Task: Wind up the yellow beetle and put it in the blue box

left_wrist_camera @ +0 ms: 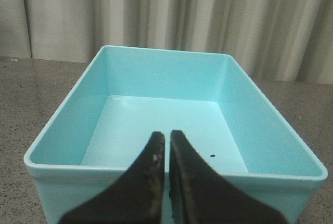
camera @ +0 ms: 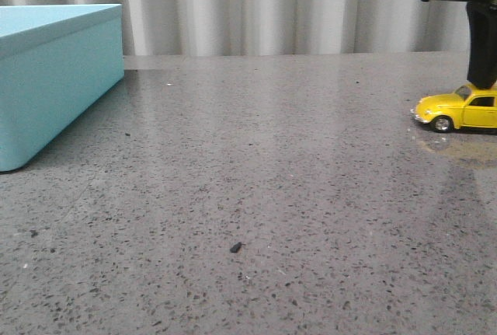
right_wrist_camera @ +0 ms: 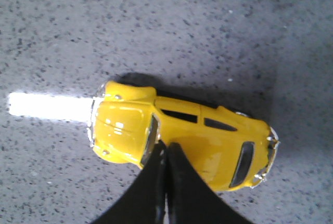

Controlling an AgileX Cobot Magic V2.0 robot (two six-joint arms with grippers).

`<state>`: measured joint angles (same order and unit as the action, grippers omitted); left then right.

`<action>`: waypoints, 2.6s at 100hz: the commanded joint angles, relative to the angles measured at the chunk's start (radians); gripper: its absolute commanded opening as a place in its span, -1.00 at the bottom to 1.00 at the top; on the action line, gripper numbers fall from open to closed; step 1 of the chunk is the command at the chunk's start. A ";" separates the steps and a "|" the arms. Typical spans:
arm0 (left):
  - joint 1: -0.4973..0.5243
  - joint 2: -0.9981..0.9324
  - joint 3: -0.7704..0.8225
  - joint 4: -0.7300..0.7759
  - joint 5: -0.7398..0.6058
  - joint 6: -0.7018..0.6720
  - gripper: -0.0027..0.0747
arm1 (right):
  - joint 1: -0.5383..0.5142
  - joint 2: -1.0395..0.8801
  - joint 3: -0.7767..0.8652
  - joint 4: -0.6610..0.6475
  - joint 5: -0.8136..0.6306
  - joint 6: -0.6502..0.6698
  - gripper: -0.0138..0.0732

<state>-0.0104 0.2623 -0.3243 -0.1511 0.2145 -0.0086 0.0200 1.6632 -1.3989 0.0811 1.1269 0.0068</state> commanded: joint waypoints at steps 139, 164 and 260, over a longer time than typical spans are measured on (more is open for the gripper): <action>-0.005 0.019 -0.034 -0.001 -0.078 -0.008 -0.99 | -0.122 -0.266 -0.025 0.055 -0.050 -0.007 -0.82; -0.005 0.019 -0.037 -0.055 -0.141 -0.008 -0.99 | -0.053 -0.310 -0.025 0.059 -0.095 -0.007 -0.82; -0.100 0.620 -0.636 -0.055 0.100 0.243 -0.42 | 0.022 -0.688 0.010 0.051 -0.226 -0.023 -0.82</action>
<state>-0.0694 0.8470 -0.8917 -0.1950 0.3854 0.2114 0.0422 1.0077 -1.3844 0.1378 0.9664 0.0000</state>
